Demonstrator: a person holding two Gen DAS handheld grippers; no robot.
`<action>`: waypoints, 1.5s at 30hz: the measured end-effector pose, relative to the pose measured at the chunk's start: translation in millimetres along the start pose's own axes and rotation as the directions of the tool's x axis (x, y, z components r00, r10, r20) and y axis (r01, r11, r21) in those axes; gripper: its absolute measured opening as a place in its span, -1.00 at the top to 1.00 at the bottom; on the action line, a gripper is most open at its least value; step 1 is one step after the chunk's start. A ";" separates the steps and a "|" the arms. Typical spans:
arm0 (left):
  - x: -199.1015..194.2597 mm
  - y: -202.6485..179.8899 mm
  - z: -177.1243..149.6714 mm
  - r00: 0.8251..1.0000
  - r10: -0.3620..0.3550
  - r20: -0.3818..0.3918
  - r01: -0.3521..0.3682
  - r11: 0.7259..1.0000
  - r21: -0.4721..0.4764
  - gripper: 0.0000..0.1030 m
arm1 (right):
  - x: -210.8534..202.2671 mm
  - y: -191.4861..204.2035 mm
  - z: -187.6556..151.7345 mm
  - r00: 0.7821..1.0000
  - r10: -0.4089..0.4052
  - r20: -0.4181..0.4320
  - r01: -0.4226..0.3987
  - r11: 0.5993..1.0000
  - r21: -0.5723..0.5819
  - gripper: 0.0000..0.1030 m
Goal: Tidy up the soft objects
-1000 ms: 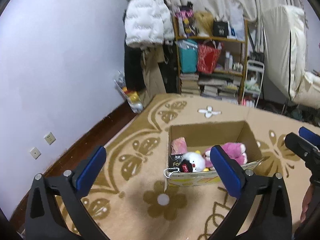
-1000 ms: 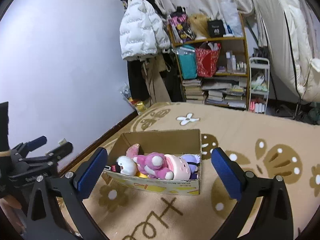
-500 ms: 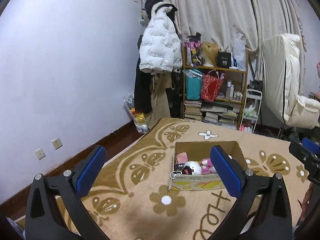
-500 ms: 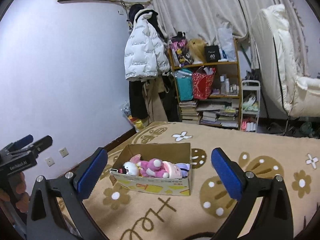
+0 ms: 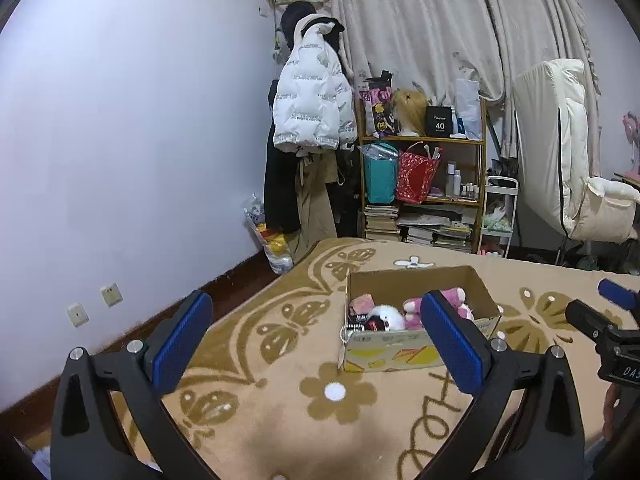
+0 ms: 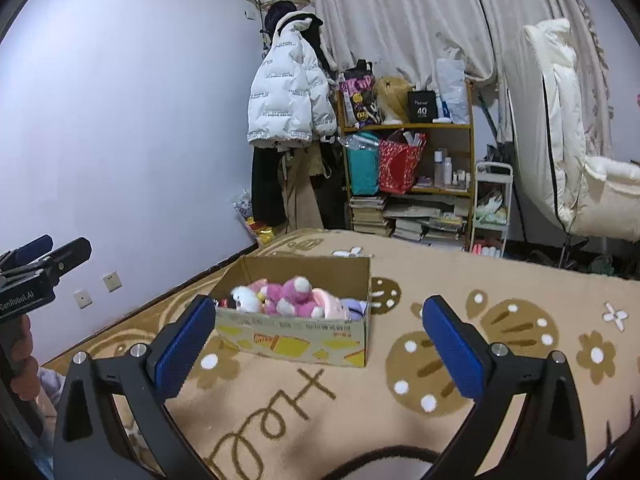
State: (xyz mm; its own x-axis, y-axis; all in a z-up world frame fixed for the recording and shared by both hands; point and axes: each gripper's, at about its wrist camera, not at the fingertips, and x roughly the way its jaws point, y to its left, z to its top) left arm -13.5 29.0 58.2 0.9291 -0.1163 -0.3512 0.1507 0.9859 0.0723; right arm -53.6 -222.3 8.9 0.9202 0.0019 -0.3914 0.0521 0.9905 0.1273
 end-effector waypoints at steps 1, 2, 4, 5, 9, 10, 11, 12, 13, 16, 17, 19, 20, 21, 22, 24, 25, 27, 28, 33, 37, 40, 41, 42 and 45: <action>1.6 0.9 -3.7 1.000 -0.001 -0.008 0.000 1.000 -0.010 -0.99 | 1.6 -1.5 -4.0 1.000 -0.001 0.000 0.001 1.000 -0.001 -1.00; 3.1 1.8 -6.6 1.000 -0.001 -0.015 0.001 1.000 -0.017 -0.99 | 1.6 -1.9 -7.2 1.000 -0.005 0.006 0.005 1.000 -0.006 -1.00; 7.0 1.5 -14.5 0.999 0.008 -0.031 -0.009 1.000 -0.022 -0.99 | 3.6 -2.3 -12.7 1.000 -0.017 0.009 0.017 1.000 -0.022 -1.00; 9.3 0.7 -18.0 0.999 0.013 -0.040 -0.013 1.000 -0.020 -0.99 | 4.7 -2.4 -14.2 1.000 -0.013 0.007 0.014 1.000 -0.022 -1.00; 20.4 -5.8 -27.6 0.997 -0.001 -0.073 -0.001 1.000 -0.027 -0.99 | 6.2 -5.2 -20.9 1.000 -0.007 0.013 0.007 1.000 -0.014 -1.00; 22.7 -7.9 -29.8 0.997 -0.004 -0.078 0.002 1.000 -0.028 -0.99 | 7.2 -5.7 -22.7 1.000 -0.010 0.012 0.010 1.000 -0.015 -1.00; 24.9 -9.8 -32.1 0.997 -0.003 -0.083 0.001 1.000 -0.022 -0.99 | 8.3 -6.3 -24.9 1.000 -0.012 0.009 0.012 1.000 -0.017 -1.00; 27.6 -12.8 -34.4 0.996 0.001 -0.088 -0.001 1.000 -0.009 -0.99 | 10.0 -6.9 -26.9 1.000 -0.013 0.006 0.013 1.000 -0.018 -1.00; 29.5 -15.5 -36.6 0.996 0.003 -0.093 -0.003 1.000 0.004 -0.99 | 12.4 -7.6 -28.6 1.000 -0.011 -0.004 0.011 1.000 -0.016 -1.00; 34.6 -21.7 -40.2 0.994 -0.007 -0.110 0.010 1.000 0.022 -0.99 | 17.1 -9.7 -31.6 1.000 -0.008 -0.023 0.008 1.000 -0.003 -1.00; 36.0 -23.0 -40.3 0.993 -0.010 -0.114 0.013 1.000 0.022 -0.99 | 17.8 -10.4 -32.5 1.000 -0.007 -0.024 0.007 1.000 0.001 -1.00; 38.9 -25.2 -42.2 0.991 -0.026 -0.132 0.029 0.999 0.016 -0.99 | 18.7 -11.5 -34.6 1.000 -0.005 -0.028 0.005 1.000 0.010 -1.00; 39.2 -26.7 -43.2 0.991 -0.025 -0.134 0.028 0.999 0.021 -0.99 | 18.8 -11.8 -35.2 1.000 -0.005 -0.030 0.005 1.000 0.011 -1.00; 39.2 -28.8 -44.1 0.991 -0.020 -0.134 0.024 0.999 0.030 -0.99 | 19.7 -11.3 -36.2 0.999 -0.006 -0.033 0.006 1.000 0.009 -1.00; 39.4 -30.0 -44.8 0.991 -0.019 -0.135 0.025 0.999 0.037 -0.99 | 20.7 -10.7 -36.7 0.999 -0.007 -0.036 0.007 1.000 0.005 -1.00; 40.1 -31.7 -45.8 0.990 -0.025 -0.140 0.031 0.999 0.042 -0.99 | 22.4 -8.8 -38.2 0.999 -0.009 -0.042 0.008 1.000 -0.004 -1.00; 40.6 -32.1 -46.4 0.989 -0.025 -0.143 0.031 0.999 0.044 -0.99 | 23.2 -8.1 -38.7 0.999 -0.008 -0.045 0.008 1.000 -0.008 -1.00; 42.4 -32.5 -47.5 0.989 -0.017 -0.150 0.025 0.998 0.052 -0.99 | 24.1 -7.7 -39.4 0.999 -0.010 -0.051 0.009 1.000 -0.014 -1.00; 42.7 -32.3 -48.3 0.988 -0.013 -0.153 0.022 0.998 0.055 -0.99 | 24.6 -8.0 -39.7 0.998 -0.010 -0.055 0.009 1.000 -0.013 -1.00; 43.2 -31.1 -51.3 0.986 -0.001 -0.165 0.011 0.998 0.064 -0.99 | 27.2 -11.2 -40.9 0.998 -0.013 -0.065 0.013 1.000 0.005 -1.00; 42.9 -32.6 -53.4 0.986 0.014 -0.168 0.000 0.997 0.082 -0.99 | 27.8 -14.6 -41.4 0.998 -0.017 -0.067 0.019 1.000 0.021 -1.00; 43.4 -32.5 -53.5 0.985 0.018 -0.169 -0.005 0.997 0.078 -0.99 | 28.2 -15.5 -42.1 0.997 -0.017 -0.069 0.019 1.000 0.023 -1.00; 42.8 -32.3 -53.7 0.986 0.022 -0.167 -0.009 0.997 0.077 -0.99 | 28.4 -15.6 -42.3 0.997 -0.018 -0.072 0.019 1.000 0.023 -1.00; 42.6 -32.0 -53.6 0.986 0.024 -0.166 -0.012 0.997 0.073 -0.99 | 28.8 -15.3 -42.9 0.997 -0.017 -0.074 0.019 1.000 0.022 -1.00; 42.4 -31.8 -53.9 0.986 0.038 -0.162 -0.027 0.997 0.071 -0.99 | 29.1 -14.5 -43.2 0.997 -0.017 -0.075 0.018 1.000 0.021 -1.00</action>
State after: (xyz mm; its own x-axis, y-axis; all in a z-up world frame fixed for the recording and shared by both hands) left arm 2.9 -0.8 -9.2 0.8674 -0.0576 -0.4943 0.1491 0.9777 0.1476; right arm -44.3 -230.6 -43.7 0.8877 -0.0044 -0.4604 0.0770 0.9873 0.1390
